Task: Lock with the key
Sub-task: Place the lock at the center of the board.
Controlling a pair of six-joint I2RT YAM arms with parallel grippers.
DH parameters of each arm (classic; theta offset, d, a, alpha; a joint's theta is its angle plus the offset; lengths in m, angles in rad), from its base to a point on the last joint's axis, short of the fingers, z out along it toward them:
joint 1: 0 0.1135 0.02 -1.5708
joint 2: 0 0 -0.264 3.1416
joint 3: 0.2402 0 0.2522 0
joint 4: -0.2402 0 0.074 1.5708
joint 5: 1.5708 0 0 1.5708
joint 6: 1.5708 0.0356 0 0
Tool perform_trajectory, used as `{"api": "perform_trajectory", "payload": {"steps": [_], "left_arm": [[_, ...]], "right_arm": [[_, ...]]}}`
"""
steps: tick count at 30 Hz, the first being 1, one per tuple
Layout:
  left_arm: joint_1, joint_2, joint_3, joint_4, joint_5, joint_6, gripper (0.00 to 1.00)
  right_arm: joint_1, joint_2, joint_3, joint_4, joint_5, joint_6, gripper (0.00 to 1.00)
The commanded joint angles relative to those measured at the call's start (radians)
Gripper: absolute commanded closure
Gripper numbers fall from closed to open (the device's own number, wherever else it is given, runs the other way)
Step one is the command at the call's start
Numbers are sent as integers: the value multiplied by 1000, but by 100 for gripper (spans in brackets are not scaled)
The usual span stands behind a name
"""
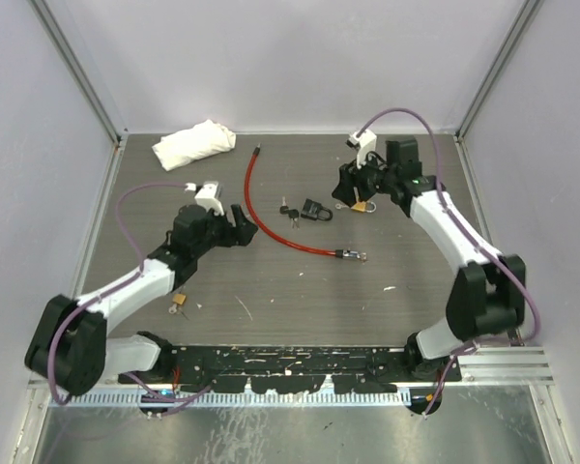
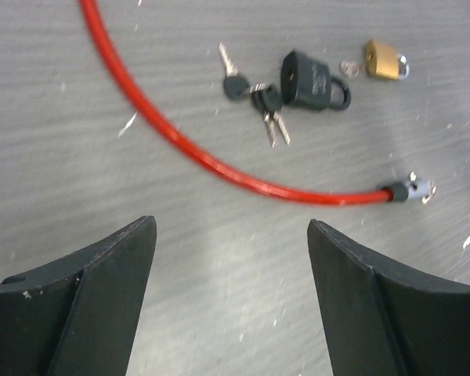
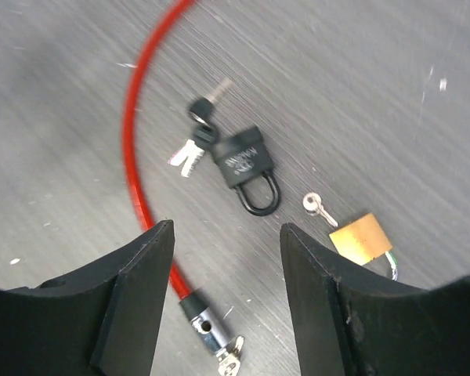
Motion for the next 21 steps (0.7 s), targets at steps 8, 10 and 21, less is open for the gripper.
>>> {"api": "perform_trajectory", "payload": {"steps": [8, 10, 21], "left_arm": [[13, -550, -254, -327, -83, -118, 2], [15, -644, -258, -427, -98, -163, 2], [17, -799, -161, -852, -183, -277, 2]], "right_arm": [[-46, -420, -321, 98, -480, -134, 30], [-63, -454, -383, 172, -535, -121, 29], [-80, -422, -372, 117, -599, -159, 29]]}}
